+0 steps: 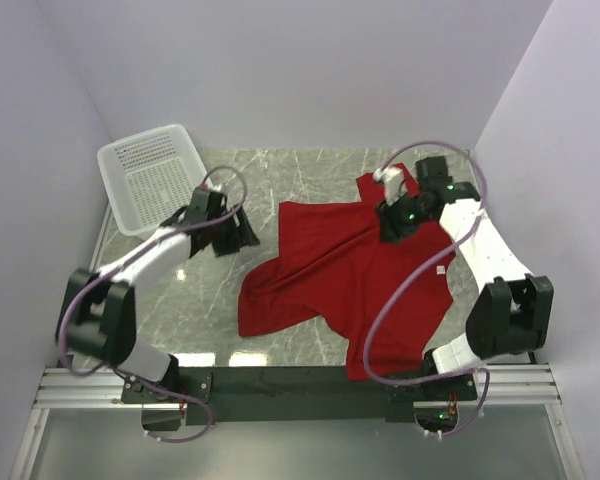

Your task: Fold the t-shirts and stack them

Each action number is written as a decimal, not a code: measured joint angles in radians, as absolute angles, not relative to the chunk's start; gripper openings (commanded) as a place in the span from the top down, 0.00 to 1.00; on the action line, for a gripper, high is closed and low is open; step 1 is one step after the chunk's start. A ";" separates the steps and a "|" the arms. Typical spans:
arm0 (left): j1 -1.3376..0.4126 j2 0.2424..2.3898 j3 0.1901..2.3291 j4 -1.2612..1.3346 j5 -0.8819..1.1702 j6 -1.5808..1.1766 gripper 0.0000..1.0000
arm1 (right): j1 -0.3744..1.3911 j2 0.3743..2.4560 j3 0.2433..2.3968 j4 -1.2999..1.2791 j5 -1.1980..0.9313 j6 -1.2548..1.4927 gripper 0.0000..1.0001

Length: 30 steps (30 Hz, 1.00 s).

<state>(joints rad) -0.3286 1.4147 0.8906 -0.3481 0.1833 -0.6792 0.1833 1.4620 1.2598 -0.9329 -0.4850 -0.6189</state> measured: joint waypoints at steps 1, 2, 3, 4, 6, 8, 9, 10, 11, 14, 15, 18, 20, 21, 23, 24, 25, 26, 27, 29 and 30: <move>-0.329 1.462 0.938 -0.340 0.185 -0.672 0.35 | 0.138 1.483 1.280 -0.891 -0.476 -0.573 0.48; -0.329 1.509 0.983 -0.334 0.187 -0.666 0.37 | 0.099 1.506 1.297 -0.851 -0.471 -0.526 0.48; -0.329 1.568 1.040 -0.319 0.190 -0.661 0.39 | 0.067 1.533 1.313 -0.818 -0.465 -0.478 0.49; -0.329 1.625 1.094 -0.306 0.196 -0.656 0.41 | 0.041 1.559 1.330 -0.786 -0.459 -0.433 0.49; -0.328 1.715 1.182 -0.294 0.212 -0.650 0.43 | 0.000 1.610 1.358 -0.746 -0.452 -0.365 0.49; -0.328 1.803 1.275 -0.296 0.228 -0.650 0.45 | -0.033 1.659 1.383 -0.708 -0.451 -0.299 0.49; -0.328 1.851 1.322 -0.294 0.236 -0.651 0.45 | -0.046 1.679 1.390 -0.694 -0.453 -0.274 0.49; -0.328 1.890 1.362 -0.290 0.241 -0.652 0.46 | -0.057 1.693 1.395 -0.685 -0.453 -0.252 0.49; -0.328 1.934 1.407 -0.293 0.249 -0.658 0.47 | -0.067 1.705 1.398 -0.675 -0.454 -0.232 0.49; -0.329 2.051 1.520 -0.294 0.265 -0.673 0.47 | -0.091 1.721 1.401 -0.667 -0.461 -0.191 0.49; -0.331 2.087 1.557 -0.299 0.263 -0.676 0.48 | -0.097 1.723 1.401 -0.662 -0.464 -0.179 0.49; -0.339 2.185 1.661 -0.323 0.247 -0.682 0.48 | -0.114 1.725 1.401 -0.651 -0.474 -0.157 0.49; -0.342 2.239 1.716 -0.339 0.235 -0.690 0.48 | -0.122 1.725 1.402 -0.645 -0.481 -0.149 0.49; -0.344 2.261 1.738 -0.346 0.229 -0.693 0.49 | -0.126 1.726 1.402 -0.643 -0.485 -0.144 0.49; -0.345 2.290 1.772 -0.360 0.228 -0.700 0.51 | -0.135 1.727 1.402 -0.640 -0.492 -0.137 0.49; -0.345 2.296 1.782 -0.363 0.220 -0.700 0.52 | -0.139 1.729 1.402 -0.638 -0.495 -0.134 0.49; -0.345 2.301 1.792 -0.365 0.221 -0.700 0.54 | -0.144 1.732 1.403 -0.636 -0.498 -0.130 0.49; -0.345 2.306 1.797 -0.365 0.219 -0.700 0.55 | -0.148 1.735 1.403 -0.635 -0.499 -0.127 0.49; -0.345 2.310 1.798 -0.365 0.220 -0.700 0.57 | -0.152 1.740 1.404 -0.635 -0.499 -0.125 0.49; -0.344 2.316 1.805 -0.364 0.228 -0.701 0.65 | -0.157 1.757 1.412 -0.634 -0.498 -0.122 0.49; -0.345 2.322 1.810 -0.364 0.236 -0.702 0.68 | -0.158 1.769 1.420 -0.635 -0.498 -0.120 0.49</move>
